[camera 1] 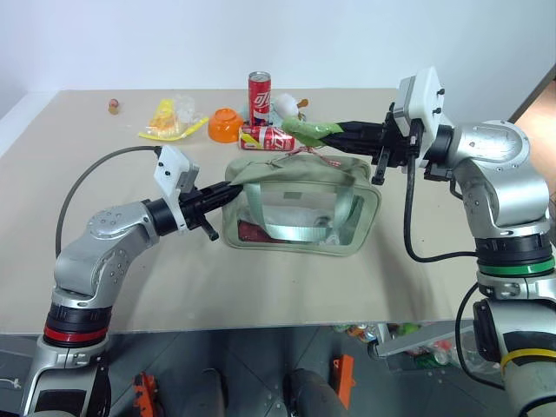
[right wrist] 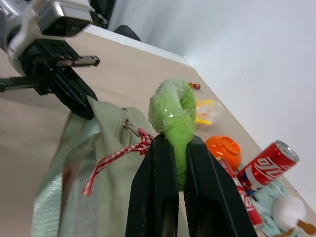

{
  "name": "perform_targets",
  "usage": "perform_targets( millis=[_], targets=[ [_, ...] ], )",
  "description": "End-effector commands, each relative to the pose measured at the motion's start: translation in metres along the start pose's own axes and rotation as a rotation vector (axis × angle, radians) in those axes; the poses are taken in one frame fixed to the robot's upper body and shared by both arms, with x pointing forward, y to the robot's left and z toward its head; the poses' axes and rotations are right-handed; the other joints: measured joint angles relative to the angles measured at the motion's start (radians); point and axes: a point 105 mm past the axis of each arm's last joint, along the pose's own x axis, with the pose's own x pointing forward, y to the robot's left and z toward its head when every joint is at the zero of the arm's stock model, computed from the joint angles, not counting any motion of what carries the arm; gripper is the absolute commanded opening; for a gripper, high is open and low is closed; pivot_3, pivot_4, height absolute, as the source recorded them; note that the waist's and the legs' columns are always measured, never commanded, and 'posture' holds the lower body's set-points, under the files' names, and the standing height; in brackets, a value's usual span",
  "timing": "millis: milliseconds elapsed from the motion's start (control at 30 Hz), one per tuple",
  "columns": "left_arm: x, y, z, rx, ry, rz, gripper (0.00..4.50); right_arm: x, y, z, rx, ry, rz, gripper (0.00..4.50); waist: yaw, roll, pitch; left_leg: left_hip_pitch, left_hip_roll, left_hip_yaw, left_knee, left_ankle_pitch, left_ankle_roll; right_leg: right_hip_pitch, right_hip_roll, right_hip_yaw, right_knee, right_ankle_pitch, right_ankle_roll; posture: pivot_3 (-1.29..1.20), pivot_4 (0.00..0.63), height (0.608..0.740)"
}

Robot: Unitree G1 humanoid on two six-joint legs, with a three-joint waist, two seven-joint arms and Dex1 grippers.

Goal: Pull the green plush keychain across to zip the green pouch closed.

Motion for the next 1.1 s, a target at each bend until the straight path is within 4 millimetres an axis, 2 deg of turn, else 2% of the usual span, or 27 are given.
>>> perform_targets(
  millis=[33,267,500,633,767,833,1000,1100],
  targets=[
    [-0.004,0.008,0.010,0.023,-0.010,0.050,0.00,-0.022,-0.026,0.020,-0.088,-0.018,-0.113,0.04,0.000,0.000,0.000,0.000,0.000,0.000,0.000,0.000,0.000,0.000,0.000,0.000,0.000,0.000,0.000,0.00,0.150,0.740],
    [-0.005,0.007,0.009,0.040,0.006,0.050,0.00,-0.031,-0.031,0.012,-0.093,0.010,-0.144,0.04,0.000,0.000,0.000,0.000,0.000,0.000,0.000,0.000,0.000,0.000,0.000,0.000,0.000,0.000,0.000,0.00,0.150,0.740],
    [-0.007,0.005,0.014,0.073,-0.003,0.070,0.00,-0.067,-0.053,-0.004,-0.079,0.094,-0.295,0.04,0.000,0.000,0.000,0.000,0.000,0.000,0.000,0.000,0.000,0.000,0.000,0.000,0.000,0.000,0.000,0.00,0.150,0.740],
    [-0.003,0.009,0.020,0.102,-0.040,0.147,0.00,-0.101,-0.063,-0.027,-0.038,0.197,-0.473,0.04,0.000,0.000,0.000,0.000,0.000,0.000,-0.001,0.000,0.000,0.000,0.000,0.000,0.000,0.000,0.000,0.00,0.150,0.740],
    [-0.003,0.013,0.022,0.118,-0.061,0.205,0.00,-0.114,-0.059,-0.050,0.006,0.274,-0.597,0.04,-0.001,0.000,0.000,0.000,0.000,0.001,-0.001,0.000,0.000,0.000,0.000,0.001,0.000,0.000,0.000,0.00,0.150,0.740],
    [-0.003,0.012,0.020,0.120,-0.062,0.213,0.00,-0.109,-0.049,-0.062,0.046,0.286,-0.629,0.04,-0.002,0.000,0.000,0.000,0.000,0.001,-0.001,0.000,0.000,0.000,0.000,0.002,0.000,0.000,0.000,0.00,0.150,0.740],
    [0.001,0.012,0.019,0.113,-0.071,0.214,0.00,-0.078,-0.007,-0.102,0.141,0.331,-0.608,0.04,-0.008,0.000,0.000,0.001,0.000,0.000,-0.001,0.000,-0.001,0.000,0.001,0.002,0.000,0.000,0.000,0.00,0.150,0.740],
    [0.004,0.011,0.020,0.106,-0.079,0.210,0.00,-0.065,0.011,-0.126,0.190,0.356,-0.612,0.04,-0.010,0.000,0.000,0.001,0.000,0.001,-0.001,0.000,-0.001,0.001,0.000,0.002,0.000,0.000,0.002,0.00,0.150,0.740]
  ],
)
